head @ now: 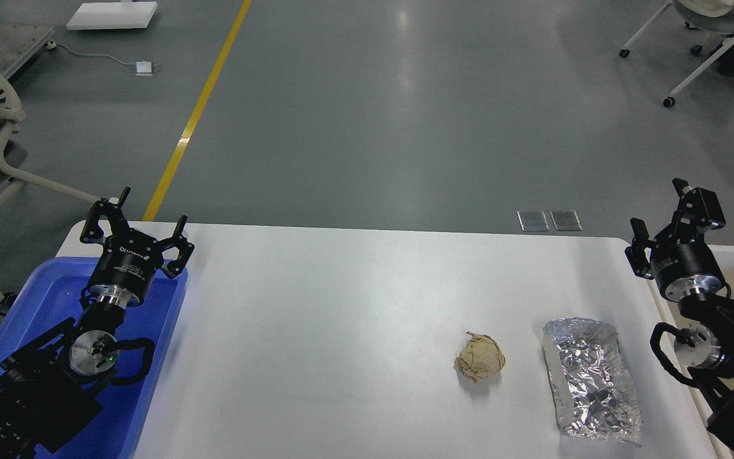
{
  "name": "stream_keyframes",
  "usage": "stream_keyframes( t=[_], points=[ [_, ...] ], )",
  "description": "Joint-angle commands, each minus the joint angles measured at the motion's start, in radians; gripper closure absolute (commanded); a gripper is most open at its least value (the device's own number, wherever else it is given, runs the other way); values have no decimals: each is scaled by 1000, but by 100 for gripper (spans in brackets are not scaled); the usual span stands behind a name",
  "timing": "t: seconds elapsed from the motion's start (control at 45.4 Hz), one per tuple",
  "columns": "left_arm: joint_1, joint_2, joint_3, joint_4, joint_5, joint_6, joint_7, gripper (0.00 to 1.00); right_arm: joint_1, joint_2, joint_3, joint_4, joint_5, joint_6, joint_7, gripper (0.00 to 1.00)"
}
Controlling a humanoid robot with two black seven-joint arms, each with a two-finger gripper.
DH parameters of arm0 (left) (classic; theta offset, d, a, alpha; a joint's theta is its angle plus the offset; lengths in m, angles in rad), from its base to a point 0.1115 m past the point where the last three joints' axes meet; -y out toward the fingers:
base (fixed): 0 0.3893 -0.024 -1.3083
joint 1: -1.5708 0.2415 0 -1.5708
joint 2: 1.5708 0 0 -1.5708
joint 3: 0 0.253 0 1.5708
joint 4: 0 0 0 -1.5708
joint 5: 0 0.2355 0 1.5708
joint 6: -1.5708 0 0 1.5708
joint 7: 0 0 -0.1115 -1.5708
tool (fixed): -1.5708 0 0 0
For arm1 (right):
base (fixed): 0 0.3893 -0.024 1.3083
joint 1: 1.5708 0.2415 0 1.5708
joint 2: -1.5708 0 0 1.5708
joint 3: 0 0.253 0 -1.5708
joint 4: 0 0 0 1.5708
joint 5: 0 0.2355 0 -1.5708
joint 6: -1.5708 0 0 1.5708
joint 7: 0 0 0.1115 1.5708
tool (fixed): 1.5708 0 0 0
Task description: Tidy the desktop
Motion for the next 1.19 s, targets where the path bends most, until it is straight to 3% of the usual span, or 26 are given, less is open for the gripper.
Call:
stream_keyframes(
  t=[0.0,0.75,1.169],
  points=[
    [0,0,0,0,0,0,0,0,4,-16,0,-1,0,16,1,0],
    [0,0,0,0,0,0,0,0,36,-25,-23,5,0,8,-1,0],
    [0,0,0,0,0,0,0,0,155,-294,-399,11,0,2,-2,0]
  ],
)
